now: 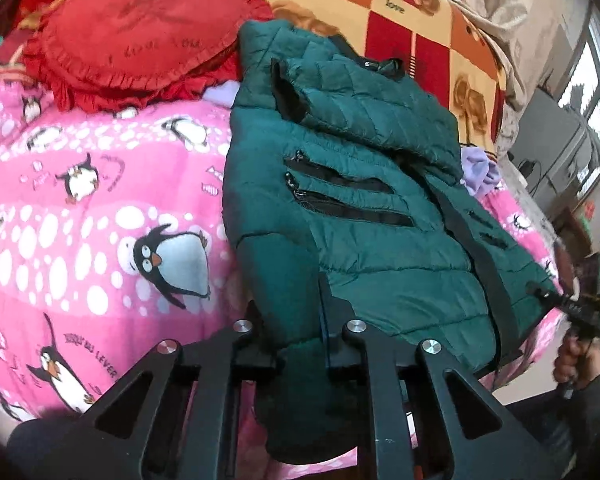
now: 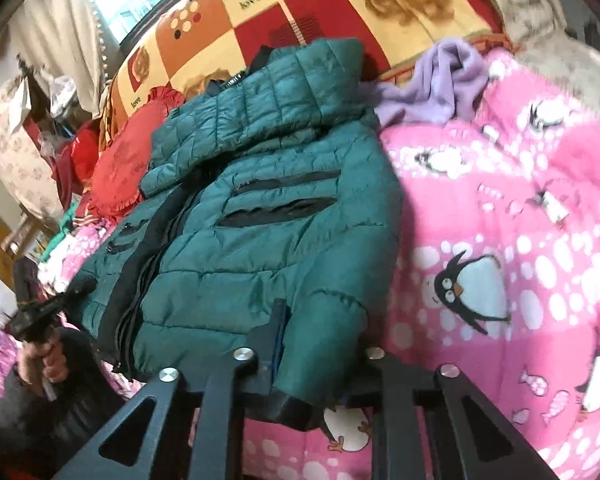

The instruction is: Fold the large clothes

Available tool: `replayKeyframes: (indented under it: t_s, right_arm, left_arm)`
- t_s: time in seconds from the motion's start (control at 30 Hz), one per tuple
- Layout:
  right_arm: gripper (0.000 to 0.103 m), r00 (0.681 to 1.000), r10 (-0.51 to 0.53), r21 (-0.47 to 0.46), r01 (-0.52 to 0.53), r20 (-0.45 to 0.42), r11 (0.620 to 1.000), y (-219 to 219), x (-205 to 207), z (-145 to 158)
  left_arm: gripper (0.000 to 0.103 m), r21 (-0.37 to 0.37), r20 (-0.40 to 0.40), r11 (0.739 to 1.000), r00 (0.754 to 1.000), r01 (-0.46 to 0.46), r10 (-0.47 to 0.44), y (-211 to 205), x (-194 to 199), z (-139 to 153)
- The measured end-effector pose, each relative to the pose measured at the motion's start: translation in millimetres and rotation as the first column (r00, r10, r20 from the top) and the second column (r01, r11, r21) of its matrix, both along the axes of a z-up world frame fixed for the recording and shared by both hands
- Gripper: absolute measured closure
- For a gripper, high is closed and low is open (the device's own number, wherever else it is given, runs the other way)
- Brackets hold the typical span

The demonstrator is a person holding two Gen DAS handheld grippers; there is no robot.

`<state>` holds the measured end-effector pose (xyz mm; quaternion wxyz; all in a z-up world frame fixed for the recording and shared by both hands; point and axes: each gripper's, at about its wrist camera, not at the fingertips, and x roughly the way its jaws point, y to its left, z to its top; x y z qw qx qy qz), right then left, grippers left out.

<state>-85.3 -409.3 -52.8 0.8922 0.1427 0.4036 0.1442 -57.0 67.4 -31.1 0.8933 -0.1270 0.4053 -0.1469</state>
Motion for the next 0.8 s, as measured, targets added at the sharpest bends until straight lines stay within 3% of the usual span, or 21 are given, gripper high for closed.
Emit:
replayKeyframes:
  t_s: [0.27, 0.53, 0.7, 0.8]
  right_arm:
    - [0.087, 0.990, -0.017, 0.020, 0.015, 0.137, 1.000, 9.6, -62.4, 40.0]
    - [0.087, 0.981, -0.059, 0.191, 0.023, 0.183, 0.981, -1.6, -131.9, 73.8]
    - [0.087, 0.968, -0.070, 0.230, 0.013, 0.240, 0.973, -9.3, -161.8, 102.3]
    - [0.087, 0.958, -0.073, 0.233, 0.007, 0.276, 0.973, -12.1, -159.2, 116.2]
  left_arm:
    - [0.091, -0.029, 0.004, 0.998, 0.999, 0.050, -0.050, 24.0, -33.8, 31.9]
    - [0.091, -0.076, 0.003, 0.990, 0.993, 0.116, -0.116, 37.4, -96.8, 60.6]
    - [0.091, -0.129, 0.062, 0.983, 0.991, 0.128, -0.121, 42.0, -124.2, 90.8]
    - [0.091, -0.180, 0.102, 0.978, 0.991, 0.102, -0.085, 46.4, -117.9, 106.1]
